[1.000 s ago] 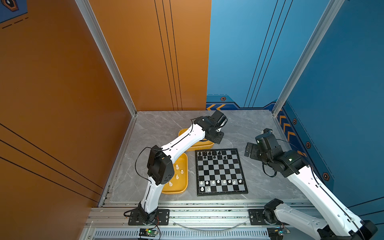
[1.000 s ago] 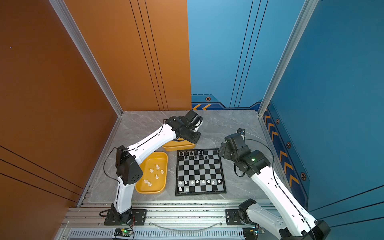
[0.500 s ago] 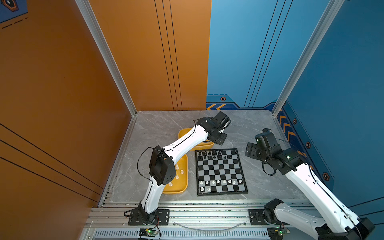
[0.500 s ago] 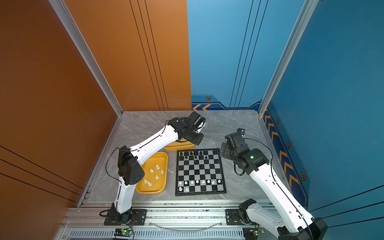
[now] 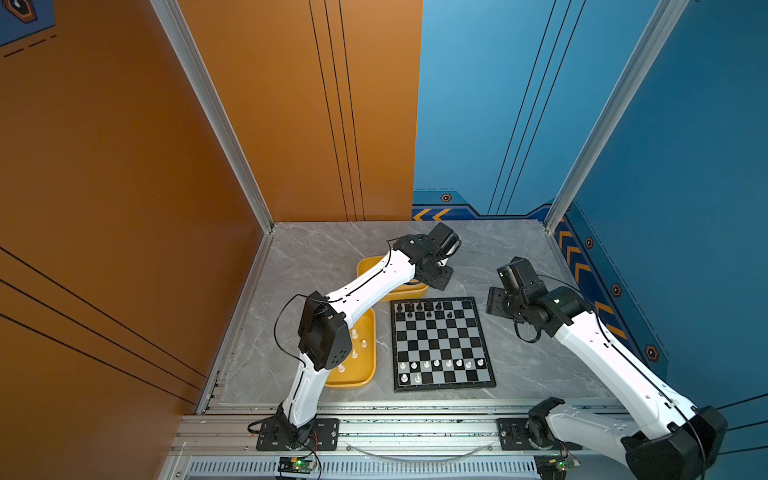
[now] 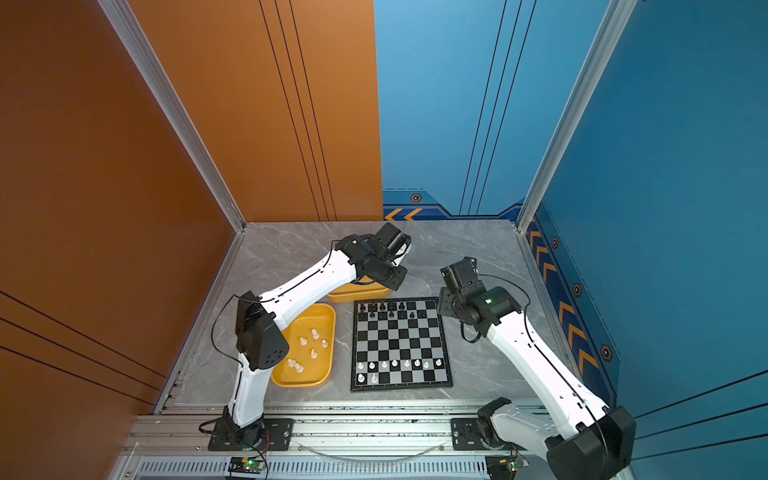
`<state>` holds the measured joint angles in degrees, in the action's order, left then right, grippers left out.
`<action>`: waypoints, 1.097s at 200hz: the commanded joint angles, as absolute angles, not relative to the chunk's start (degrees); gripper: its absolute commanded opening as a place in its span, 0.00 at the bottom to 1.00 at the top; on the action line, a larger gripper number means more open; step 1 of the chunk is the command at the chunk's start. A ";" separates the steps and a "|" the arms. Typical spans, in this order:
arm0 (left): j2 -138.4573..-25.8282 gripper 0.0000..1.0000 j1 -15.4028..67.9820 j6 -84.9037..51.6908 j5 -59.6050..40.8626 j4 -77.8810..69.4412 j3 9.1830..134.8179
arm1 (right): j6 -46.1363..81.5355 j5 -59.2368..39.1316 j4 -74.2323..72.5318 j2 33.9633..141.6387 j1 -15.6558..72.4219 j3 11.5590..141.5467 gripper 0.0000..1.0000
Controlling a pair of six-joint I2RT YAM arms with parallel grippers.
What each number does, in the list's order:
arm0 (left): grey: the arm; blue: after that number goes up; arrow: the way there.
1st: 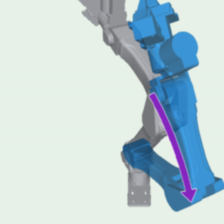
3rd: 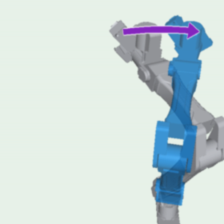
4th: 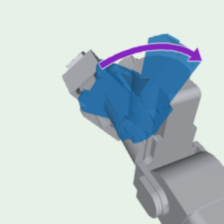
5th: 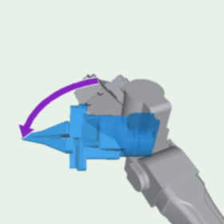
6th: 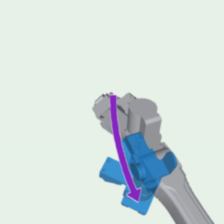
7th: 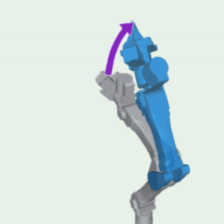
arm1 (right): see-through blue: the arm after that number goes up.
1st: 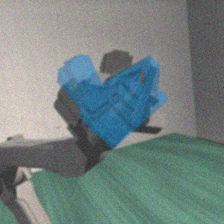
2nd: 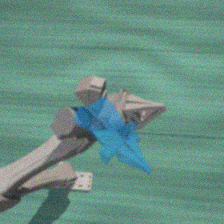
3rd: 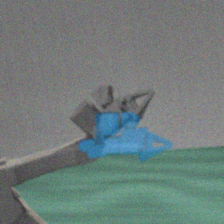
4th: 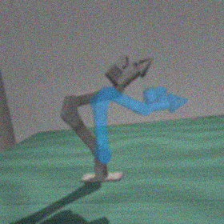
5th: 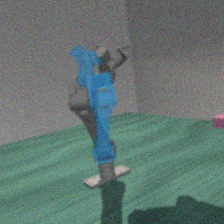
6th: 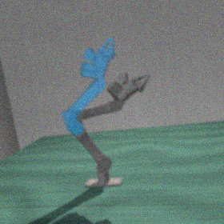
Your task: Set up the chess pieces on the board
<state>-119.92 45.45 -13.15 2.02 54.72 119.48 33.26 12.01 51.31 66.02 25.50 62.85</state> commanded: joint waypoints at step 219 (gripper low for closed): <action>-113.29 0.00 32.32 -12.48 -1.59 51.27 104.68 | 29.89 3.34 46.65 96.36 29.79 82.18 0.49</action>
<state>-114.76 33.08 -12.93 0.34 52.73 105.54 30.94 4.34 46.39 94.80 29.39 79.26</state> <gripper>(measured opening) 0.132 0.486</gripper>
